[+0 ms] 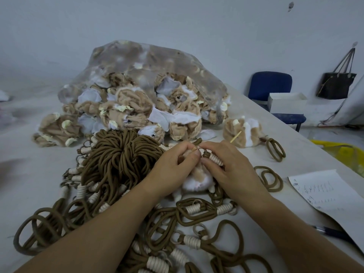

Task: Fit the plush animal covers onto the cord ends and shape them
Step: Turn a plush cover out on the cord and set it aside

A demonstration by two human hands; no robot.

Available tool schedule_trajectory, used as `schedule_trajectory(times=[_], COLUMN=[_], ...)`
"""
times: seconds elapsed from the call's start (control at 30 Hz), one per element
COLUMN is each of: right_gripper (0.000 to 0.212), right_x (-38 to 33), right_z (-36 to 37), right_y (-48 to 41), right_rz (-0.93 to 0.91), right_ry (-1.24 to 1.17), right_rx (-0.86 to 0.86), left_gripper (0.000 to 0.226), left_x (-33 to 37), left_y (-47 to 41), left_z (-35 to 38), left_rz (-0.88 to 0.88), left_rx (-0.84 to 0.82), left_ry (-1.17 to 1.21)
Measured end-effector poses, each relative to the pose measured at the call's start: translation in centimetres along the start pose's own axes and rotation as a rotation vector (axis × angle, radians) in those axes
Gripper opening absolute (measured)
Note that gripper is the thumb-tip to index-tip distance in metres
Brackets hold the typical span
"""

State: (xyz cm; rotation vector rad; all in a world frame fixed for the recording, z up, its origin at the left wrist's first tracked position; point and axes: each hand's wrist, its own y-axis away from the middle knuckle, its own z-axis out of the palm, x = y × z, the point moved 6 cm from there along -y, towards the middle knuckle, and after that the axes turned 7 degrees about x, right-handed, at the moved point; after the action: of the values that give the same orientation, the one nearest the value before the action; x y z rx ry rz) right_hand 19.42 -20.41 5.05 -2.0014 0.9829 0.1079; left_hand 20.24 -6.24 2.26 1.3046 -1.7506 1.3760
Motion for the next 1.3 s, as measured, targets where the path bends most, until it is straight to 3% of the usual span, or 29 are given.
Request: schedule_trajectory(times=[0.37, 0.7, 0.87, 1.1, 1.3], right_gripper=[0.031, 0.021, 0.014, 0.023, 0.032], right_x=[-0.2, 1.1, 1.6, 1.6, 1.1], right_z=[0.2, 0.1, 0.1, 0.4, 0.6], right_y=[-0.3, -0.3, -0.2, -0.2, -0.1], right_rz=[0.002, 0.068, 0.123, 0.067, 0.062], right_ry=[0.019, -0.058, -0.095, -0.005, -0.027], right_rx=[-0.068, 0.077, 0.109, 0.057, 0.01], left_gripper=[0.02, 0.015, 0.012, 0.009, 0.012], left_x=[-0.1, 0.4, 0.6, 1.3, 1.4], left_y=[-0.1, -0.1, -0.1, 0.2, 0.3], left_z=[0.0, 0.1, 0.5, -0.2, 0.1], left_rz=[-0.019, 0.016, 0.063, 0.114, 0.12], left_rx=[-0.006, 0.011, -0.001, 0.14, 0.121], left_ry=[0.027, 0.098, 0.007, -0.076, -0.239])
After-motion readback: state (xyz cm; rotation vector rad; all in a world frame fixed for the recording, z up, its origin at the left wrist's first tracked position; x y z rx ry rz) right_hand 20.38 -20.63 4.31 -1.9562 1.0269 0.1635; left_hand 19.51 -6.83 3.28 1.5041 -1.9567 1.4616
